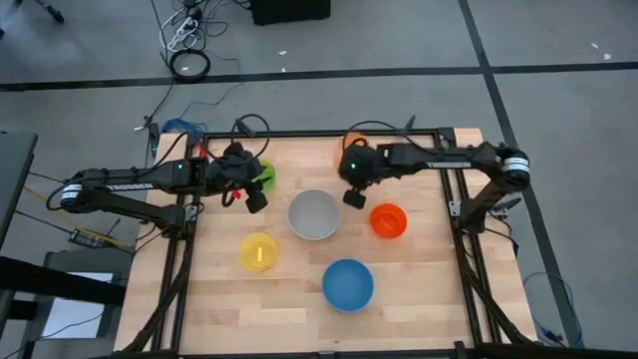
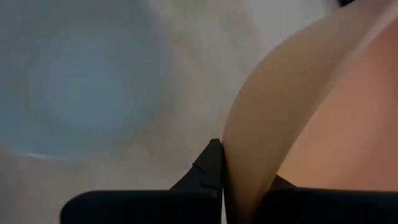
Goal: Nest bowls inside each other
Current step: Stack the light orange bowl on top of the gray bowl, then stack the blue bowl on top of the light orange bowl
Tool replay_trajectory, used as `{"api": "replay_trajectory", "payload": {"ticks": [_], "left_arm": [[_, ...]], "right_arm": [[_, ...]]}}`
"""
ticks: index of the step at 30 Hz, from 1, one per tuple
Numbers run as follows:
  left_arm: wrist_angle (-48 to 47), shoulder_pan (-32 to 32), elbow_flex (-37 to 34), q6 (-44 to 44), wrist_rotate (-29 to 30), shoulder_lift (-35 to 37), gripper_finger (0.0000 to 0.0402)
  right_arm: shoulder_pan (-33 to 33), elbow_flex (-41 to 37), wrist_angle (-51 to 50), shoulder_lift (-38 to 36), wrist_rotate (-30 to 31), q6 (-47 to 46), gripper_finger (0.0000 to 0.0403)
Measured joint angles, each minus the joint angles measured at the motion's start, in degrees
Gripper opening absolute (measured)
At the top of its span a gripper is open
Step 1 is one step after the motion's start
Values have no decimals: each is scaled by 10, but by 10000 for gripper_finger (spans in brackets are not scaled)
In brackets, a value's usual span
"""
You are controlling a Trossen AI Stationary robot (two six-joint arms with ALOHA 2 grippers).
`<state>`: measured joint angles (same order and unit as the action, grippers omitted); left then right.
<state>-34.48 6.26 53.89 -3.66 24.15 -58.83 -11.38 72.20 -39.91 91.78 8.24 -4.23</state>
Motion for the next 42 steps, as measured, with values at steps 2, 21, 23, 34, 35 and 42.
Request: {"api": "replay_trajectory", "payload": {"ticks": [2,21,23,34,35,42], "left_arm": [[18,0,0,2,4,0,152],[150,0,0,4,24,0,152],[150,0,0,4,24,0,152],[149,0,0,4,24,0,152],[148,0,0,4,24,0,152],[133,0,0,-6,24,0,152]], "right_arm": [[36,0,45,-7,-14,3,1],[167,0,180,60,-23,11,0],[167,0,180,67,-25,15,0],[167,0,184,74,-25,24,79],[167,0,185,74,-25,24,92],[167,0,148,57,-19,20,144]]}}
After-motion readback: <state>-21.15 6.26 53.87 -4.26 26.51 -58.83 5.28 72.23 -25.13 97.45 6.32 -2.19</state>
